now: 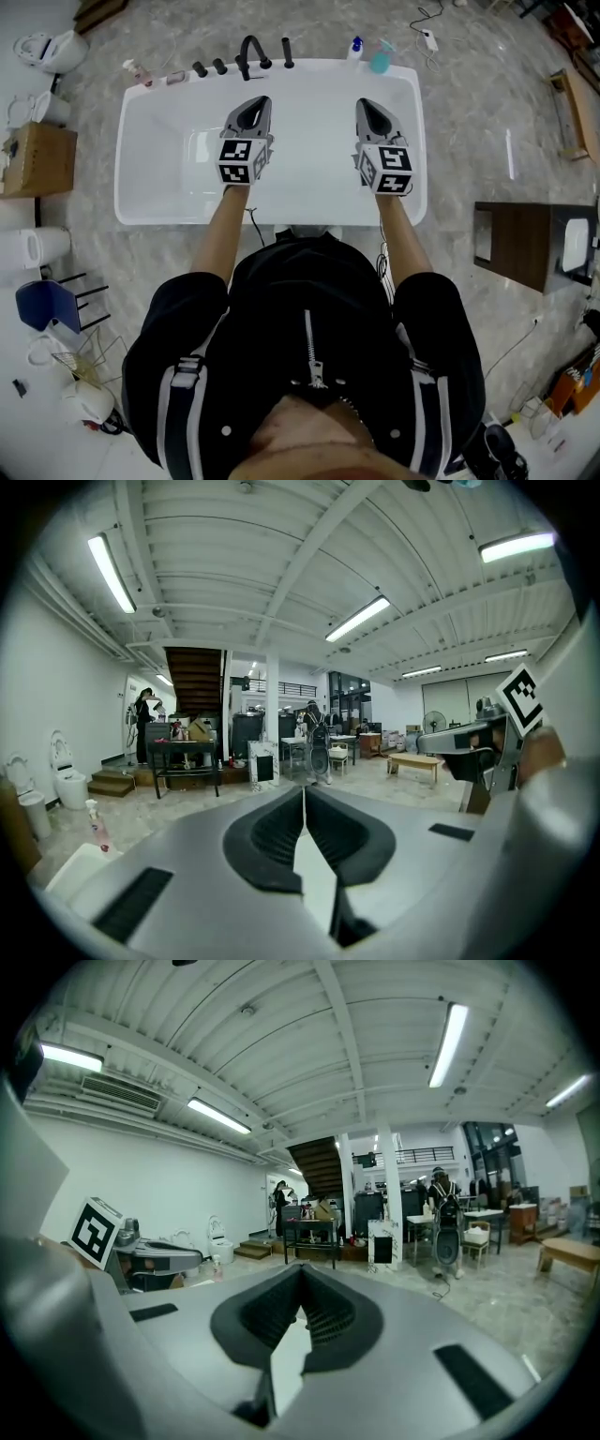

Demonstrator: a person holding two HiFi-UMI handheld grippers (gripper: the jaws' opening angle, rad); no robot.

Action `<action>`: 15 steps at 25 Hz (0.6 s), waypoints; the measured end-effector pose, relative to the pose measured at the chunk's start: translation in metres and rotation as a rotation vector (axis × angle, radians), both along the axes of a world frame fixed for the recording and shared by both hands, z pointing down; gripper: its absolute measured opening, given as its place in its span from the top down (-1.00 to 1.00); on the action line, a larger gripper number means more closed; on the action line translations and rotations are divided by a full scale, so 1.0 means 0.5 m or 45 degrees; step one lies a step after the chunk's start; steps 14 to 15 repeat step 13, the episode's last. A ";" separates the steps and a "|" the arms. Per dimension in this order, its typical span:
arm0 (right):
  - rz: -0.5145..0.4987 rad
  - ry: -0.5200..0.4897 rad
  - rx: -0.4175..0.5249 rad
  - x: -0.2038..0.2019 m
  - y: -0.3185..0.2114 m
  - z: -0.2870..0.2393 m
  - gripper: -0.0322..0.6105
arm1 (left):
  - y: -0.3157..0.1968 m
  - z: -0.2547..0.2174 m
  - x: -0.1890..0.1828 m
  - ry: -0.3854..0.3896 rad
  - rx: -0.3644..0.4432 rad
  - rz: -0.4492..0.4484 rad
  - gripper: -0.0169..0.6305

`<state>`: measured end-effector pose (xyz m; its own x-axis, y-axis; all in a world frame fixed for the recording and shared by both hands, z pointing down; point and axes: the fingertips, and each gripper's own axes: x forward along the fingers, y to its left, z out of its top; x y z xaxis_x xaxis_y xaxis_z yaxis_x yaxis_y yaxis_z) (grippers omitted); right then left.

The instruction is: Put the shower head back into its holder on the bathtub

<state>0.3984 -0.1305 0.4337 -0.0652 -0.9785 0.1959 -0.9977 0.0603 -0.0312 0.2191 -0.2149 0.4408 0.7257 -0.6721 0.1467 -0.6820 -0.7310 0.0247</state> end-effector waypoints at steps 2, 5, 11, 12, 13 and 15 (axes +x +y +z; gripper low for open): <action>-0.002 0.002 0.008 -0.011 0.001 -0.007 0.88 | 0.000 -0.003 -0.008 0.007 -0.002 0.005 0.86; -0.010 0.002 0.007 -0.024 0.004 -0.011 0.88 | 0.002 -0.005 -0.014 0.008 -0.005 0.010 0.86; -0.020 -0.009 0.003 -0.036 0.011 -0.011 0.88 | 0.008 -0.008 -0.017 0.012 -0.002 0.016 0.85; -0.021 -0.008 0.004 -0.037 0.012 -0.012 0.88 | 0.009 -0.009 -0.016 0.012 0.000 0.017 0.86; -0.022 -0.008 0.005 -0.038 0.012 -0.012 0.88 | 0.009 -0.009 -0.016 0.011 0.002 0.018 0.85; -0.022 -0.008 0.005 -0.038 0.012 -0.012 0.88 | 0.009 -0.009 -0.016 0.011 0.002 0.018 0.85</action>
